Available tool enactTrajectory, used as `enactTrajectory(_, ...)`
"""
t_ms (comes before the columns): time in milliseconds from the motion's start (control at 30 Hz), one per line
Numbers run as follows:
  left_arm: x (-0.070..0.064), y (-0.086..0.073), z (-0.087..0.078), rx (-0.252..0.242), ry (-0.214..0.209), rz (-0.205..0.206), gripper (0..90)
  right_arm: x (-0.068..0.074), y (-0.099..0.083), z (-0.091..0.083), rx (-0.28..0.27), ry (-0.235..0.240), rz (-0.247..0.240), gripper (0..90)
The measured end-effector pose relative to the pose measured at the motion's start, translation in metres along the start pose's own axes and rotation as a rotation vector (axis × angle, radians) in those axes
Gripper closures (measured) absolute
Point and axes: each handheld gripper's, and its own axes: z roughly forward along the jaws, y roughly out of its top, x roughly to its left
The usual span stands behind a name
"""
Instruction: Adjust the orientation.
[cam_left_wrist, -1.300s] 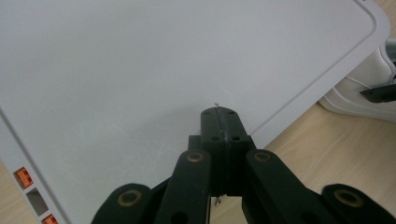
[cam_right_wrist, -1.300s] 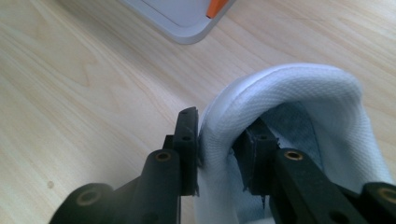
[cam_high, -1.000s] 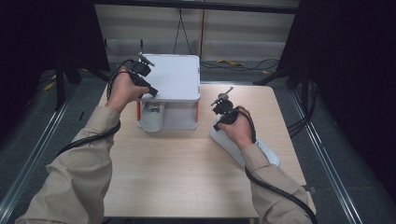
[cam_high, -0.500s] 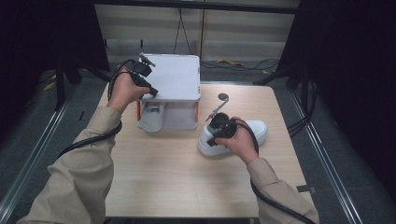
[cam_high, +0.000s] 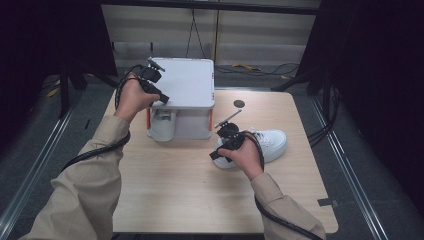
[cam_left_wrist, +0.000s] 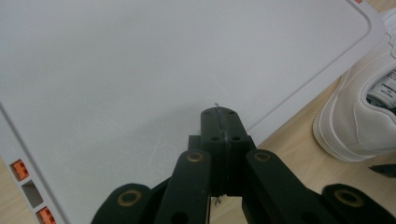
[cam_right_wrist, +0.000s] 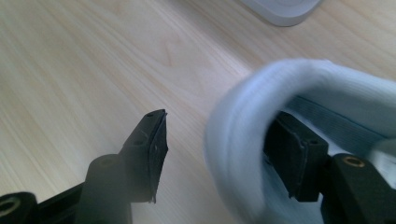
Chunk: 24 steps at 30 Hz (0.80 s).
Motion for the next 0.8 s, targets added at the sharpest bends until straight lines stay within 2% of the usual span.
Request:
enactTrajectory(33, 0.0, 0.0, 0.0, -0.001, -0.001, -0.002, 90.0, 0.001, 0.001, 0.003, -0.001, -0.007, -0.002, 40.1)
enactTrajectory(67, 0.0, 0.0, 0.0, -0.001, -0.002, -0.002, 90.0, 0.002, 0.003, 0.006, -0.001, -0.03, 0.01, 49.0)
enactTrajectory(100, 0.0, 0.0, 0.0, -0.001, -0.001, 0.002, 90.0, 0.003, 0.004, 0.006, -0.01, -0.057, 0.007, 61.6)
enactTrajectory(133, 0.0, 0.0, 0.0, -0.002, -0.001, 0.002, 90.0, 0.004, 0.005, 0.005, -0.018, -0.075, 0.003, 67.0)
enactTrajectory(167, 0.0, 0.0, 0.0, -0.002, 0.001, 0.005, 90.0, 0.003, 0.005, 0.006, -0.015, -0.079, 0.007, 68.5)
enactTrajectory(200, 0.0, 0.0, 0.0, -0.003, -0.001, 0.005, 90.0, 0.001, 0.004, 0.005, -0.017, -0.056, 0.028, 71.5)
enactTrajectory(267, 0.001, -0.001, 0.0, -0.005, -0.006, 0.003, 90.0, 0.0, 0.003, 0.003, -0.006, -0.039, 0.032, 73.4)
enactTrajectory(400, 0.001, -0.001, 0.0, -0.009, -0.005, 0.003, 90.0, 0.009, 0.001, -0.003, 0.031, -0.07, -0.046, 74.6)
enactTrajectory(633, 0.001, -0.002, 0.0, -0.017, -0.008, -0.014, 90.0, 0.016, -0.011, -0.027, -0.028, -0.077, -0.092, 75.8)
enactTrajectory(800, 0.0, -0.002, 0.0, -0.014, 0.0, -0.006, 90.0, 0.032, -0.014, -0.039, -0.027, -0.096, -0.152, 75.8)
